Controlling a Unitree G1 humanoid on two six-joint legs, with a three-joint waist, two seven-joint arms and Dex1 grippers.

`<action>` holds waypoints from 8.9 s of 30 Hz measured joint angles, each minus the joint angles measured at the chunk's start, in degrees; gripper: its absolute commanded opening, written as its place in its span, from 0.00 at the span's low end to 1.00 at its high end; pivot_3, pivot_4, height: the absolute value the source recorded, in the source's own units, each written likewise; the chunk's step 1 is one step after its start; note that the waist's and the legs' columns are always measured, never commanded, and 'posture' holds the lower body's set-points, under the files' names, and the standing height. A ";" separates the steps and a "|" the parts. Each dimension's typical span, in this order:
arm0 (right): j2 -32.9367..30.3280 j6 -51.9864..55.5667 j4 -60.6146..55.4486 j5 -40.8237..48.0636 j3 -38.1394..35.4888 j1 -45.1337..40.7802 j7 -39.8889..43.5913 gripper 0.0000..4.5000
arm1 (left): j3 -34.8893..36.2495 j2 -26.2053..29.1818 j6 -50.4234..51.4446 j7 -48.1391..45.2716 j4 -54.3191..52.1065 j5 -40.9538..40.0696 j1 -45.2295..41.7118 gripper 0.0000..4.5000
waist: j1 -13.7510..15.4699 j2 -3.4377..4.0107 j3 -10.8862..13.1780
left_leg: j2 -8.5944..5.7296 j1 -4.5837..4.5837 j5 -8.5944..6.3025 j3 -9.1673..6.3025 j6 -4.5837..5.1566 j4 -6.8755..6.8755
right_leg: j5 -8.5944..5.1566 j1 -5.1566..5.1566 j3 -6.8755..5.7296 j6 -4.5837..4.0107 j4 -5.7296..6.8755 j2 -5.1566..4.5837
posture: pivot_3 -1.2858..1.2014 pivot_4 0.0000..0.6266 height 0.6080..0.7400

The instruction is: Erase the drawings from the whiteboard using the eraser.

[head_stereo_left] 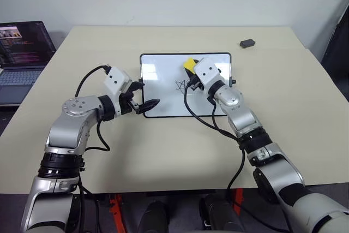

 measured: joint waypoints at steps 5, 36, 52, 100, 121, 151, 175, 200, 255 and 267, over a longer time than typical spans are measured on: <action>1.73 -6.31 8.59 -1.30 2.10 -0.13 2.06 0.29 | -0.02 1.12 -0.64 -0.32 0.77 1.10 0.00 1.00 | -0.22 -0.02 -0.02 | 0.00 0.14 0.00 0.04 0.01 0.05 | 0.00 0.09 0.07 0.00 0.06 -0.01 | 0.52 0.24 1.00; 1.99 -9.28 11.60 -3.27 1.02 -1.98 1.52 0.29 | 1.10 1.10 -1.33 1.26 0.61 1.49 4.45 1.00 | -0.20 -0.01 -0.01 | 0.12 0.05 0.05 0.03 0.06 0.01 | 0.11 -0.05 0.04 -0.21 0.11 0.11 | 0.52 0.24 1.00; 4.20 -5.85 10.83 -5.65 4.13 -2.11 2.46 0.29 | 1.10 1.06 -0.91 1.28 0.12 1.48 4.43 1.00 | -0.05 -0.01 -0.01 | 0.13 0.07 0.06 -0.02 0.06 0.06 | 0.11 -0.03 0.00 -0.22 0.14 0.13 | 0.52 0.24 1.00; -0.54 11.97 -6.60 -4.25 0.91 1.77 6.23 0.29 | 0.95 -1.86 1.75 1.62 -4.38 1.37 4.36 1.00 | 0.09 -0.04 -0.05 | 0.11 0.07 0.04 -0.01 0.06 0.03 | 0.10 0.03 0.00 -0.20 0.03 0.11 | 0.52 0.24 1.00; -2.52 15.48 -11.69 -5.33 4.10 4.10 8.92 0.29 | 0.94 -2.38 2.25 2.58 -5.01 1.13 5.56 1.00 | 0.00 -0.04 -0.04 | 0.14 0.20 0.07 -0.04 0.08 0.08 | 0.00 0.17 -0.02 -0.02 0.03 0.15 | 0.52 0.24 1.00; -9.40 16.10 -45.26 3.82 -8.53 34.52 7.94 0.29 | 1.24 -4.43 6.97 5.86 -15.45 -3.98 5.30 1.00 | 1.23 -0.01 0.01 | 0.13 -0.02 0.01 0.00 0.01 0.06 | -0.07 0.00 0.02 0.08 -0.03 0.15 | 0.52 0.24 1.00; -5.07 10.53 -20.54 1.44 -8.78 17.62 -4.44 0.29 | -3.92 -5.04 5.73 1.06 -7.67 -2.67 -3.44 1.00 | 0.96 -0.01 0.02 | 0.18 -0.02 0.01 0.15 0.01 0.04 | 0.08 0.01 0.11 -0.18 -0.09 0.46 | 0.52 0.24 1.00; -3.69 12.04 -18.02 -0.55 -5.12 13.48 -4.41 0.29 | -3.47 -2.87 5.21 1.71 -4.17 -0.54 -0.97 1.00 | 0.21 -0.01 0.01 | 0.21 0.06 0.01 0.05 0.01 0.06 | 0.10 0.08 0.09 -0.20 -0.05 0.27 | 0.52 0.24 1.00; -5.75 27.65 -26.39 2.99 -7.01 13.68 1.39 0.29 | -4.12 -6.45 5.41 0.84 -7.37 -1.70 -1.01 1.00 | 0.08 -0.09 -0.05 | 0.22 0.07 0.05 0.07 0.03 0.09 | -0.04 0.08 0.13 0.07 -0.04 0.52 | 0.52 0.24 1.00; -9.41 26.13 -28.90 3.25 -5.71 20.47 4.61 0.29 | -4.11 -6.35 5.53 1.02 -8.68 -1.84 -0.64 1.00 | 0.24 -0.12 -0.06 | 0.19 0.31 0.04 0.06 0.04 0.12 | -0.04 0.35 0.09 0.12 -0.12 0.28 | 0.52 0.24 1.00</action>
